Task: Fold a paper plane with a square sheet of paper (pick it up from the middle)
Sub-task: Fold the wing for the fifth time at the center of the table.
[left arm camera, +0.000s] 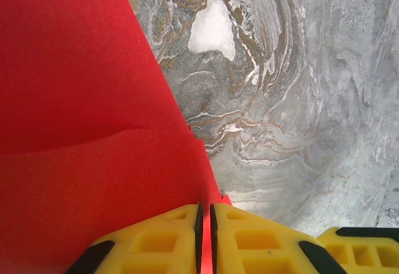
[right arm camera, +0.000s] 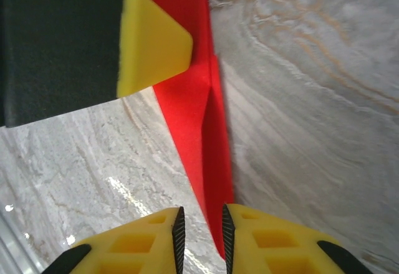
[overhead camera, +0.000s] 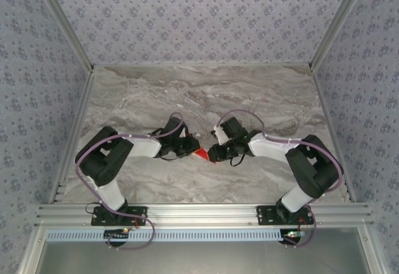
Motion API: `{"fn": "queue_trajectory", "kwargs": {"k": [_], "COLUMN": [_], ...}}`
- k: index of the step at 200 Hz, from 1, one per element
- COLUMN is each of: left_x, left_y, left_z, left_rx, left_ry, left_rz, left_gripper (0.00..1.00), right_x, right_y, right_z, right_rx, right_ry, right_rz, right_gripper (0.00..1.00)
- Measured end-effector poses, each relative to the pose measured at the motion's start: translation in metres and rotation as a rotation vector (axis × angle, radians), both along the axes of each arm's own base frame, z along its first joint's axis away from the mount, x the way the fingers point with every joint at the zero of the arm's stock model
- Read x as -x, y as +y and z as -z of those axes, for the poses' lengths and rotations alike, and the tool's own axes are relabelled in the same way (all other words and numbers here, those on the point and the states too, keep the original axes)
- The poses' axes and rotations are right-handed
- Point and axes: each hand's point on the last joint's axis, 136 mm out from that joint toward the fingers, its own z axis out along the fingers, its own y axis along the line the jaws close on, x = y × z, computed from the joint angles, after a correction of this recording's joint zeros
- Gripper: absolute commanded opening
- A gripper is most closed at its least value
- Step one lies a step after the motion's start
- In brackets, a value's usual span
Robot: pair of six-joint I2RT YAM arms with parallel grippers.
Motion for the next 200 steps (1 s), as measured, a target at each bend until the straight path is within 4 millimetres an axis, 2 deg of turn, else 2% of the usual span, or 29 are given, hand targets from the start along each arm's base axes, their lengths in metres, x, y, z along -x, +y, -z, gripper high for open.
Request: {"fn": "queue_trajectory", "kwargs": {"k": [24,66,105,200], "left_x": [0.000,0.000,0.000,-0.001], "left_y": [0.000,0.000,0.000,0.001], "left_z": [0.000,0.000,0.000,0.000], "left_rx": [0.000,0.000,-0.001,-0.027], "left_ry": [-0.002,-0.002,-0.002,-0.016], "left_rz": [0.002,0.002,0.002,0.029], "left_gripper": [0.16,0.16,0.16,0.17], "right_x": [0.002,0.011,0.011,0.011], "right_y": [-0.004,0.002,0.004,0.007], "right_z": [0.003,0.011,0.015,0.017], "right_rx": [0.027,0.044,0.052,0.033], "right_ry": [-0.003,0.008,0.013,0.020], "right_rz": [-0.006,-0.053,-0.069,-0.097], "right_gripper": [0.27,0.27,0.25,0.06]}}
